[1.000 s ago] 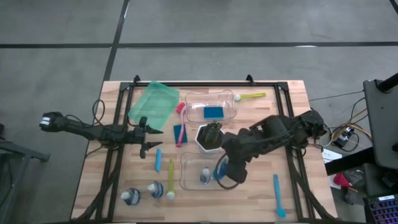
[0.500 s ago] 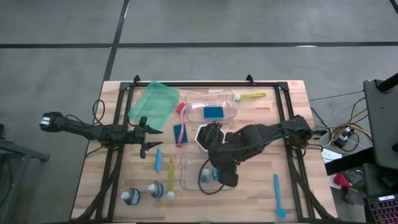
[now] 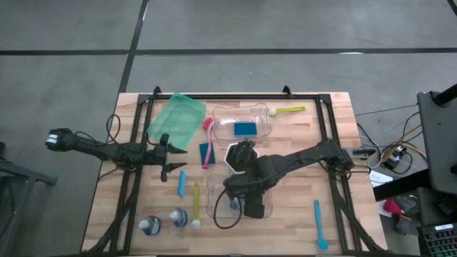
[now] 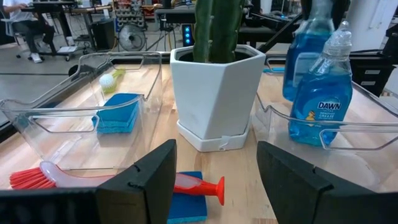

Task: Pick & Place Kitchen Sink Supplies
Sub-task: Put the blue dishwashing liquid bottle into the bottom transparent bin

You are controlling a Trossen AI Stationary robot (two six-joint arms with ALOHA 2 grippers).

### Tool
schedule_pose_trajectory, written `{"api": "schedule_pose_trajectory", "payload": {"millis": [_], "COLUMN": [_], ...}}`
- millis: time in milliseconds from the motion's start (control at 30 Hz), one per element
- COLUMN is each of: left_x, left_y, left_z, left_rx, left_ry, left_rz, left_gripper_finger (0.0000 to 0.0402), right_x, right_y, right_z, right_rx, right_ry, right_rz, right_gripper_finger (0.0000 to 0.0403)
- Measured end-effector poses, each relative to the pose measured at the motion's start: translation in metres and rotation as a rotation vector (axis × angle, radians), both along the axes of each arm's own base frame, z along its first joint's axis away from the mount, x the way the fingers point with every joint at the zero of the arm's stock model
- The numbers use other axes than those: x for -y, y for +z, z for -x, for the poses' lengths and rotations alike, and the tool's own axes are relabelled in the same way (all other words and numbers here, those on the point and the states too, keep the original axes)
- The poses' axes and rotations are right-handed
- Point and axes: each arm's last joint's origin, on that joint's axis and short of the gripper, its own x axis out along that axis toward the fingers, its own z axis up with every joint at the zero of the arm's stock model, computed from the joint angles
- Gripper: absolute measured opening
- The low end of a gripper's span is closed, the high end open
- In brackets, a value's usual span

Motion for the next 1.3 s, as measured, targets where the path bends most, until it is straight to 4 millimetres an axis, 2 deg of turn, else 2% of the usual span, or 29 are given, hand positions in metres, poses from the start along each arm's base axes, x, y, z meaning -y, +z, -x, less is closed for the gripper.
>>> {"api": "schedule_pose_trajectory", "payload": {"millis": [267, 567, 967, 1300], "left_x": [0.000, 0.000, 0.000, 0.000], "left_y": [0.000, 0.000, 0.000, 0.000], "left_z": [0.000, 0.000, 0.000, 0.000], "left_rx": [0.002, 0.002, 0.001, 0.001], "left_ry": [0.000, 0.000, 0.000, -0.001], "left_rz": [0.000, 0.000, 0.000, 0.000], "left_gripper_finger": [0.0218, 0.0218, 0.0218, 0.0218], "right_x": [0.000, 0.002, -0.004, -0.004], "right_y": [-0.020, -0.039, -0.039, -0.044], "right_z": [-0.006, -0.003, -0.010, -0.008], "right_rx": [-0.058, -0.135, -0.044, -0.070], "right_ry": [0.005, 0.004, 0.010, 0.001], "right_rz": [0.030, 0.051, 0.026, 0.032], "right_gripper_finger": [0.0128, 0.0143, 0.0142, 0.0155]}}
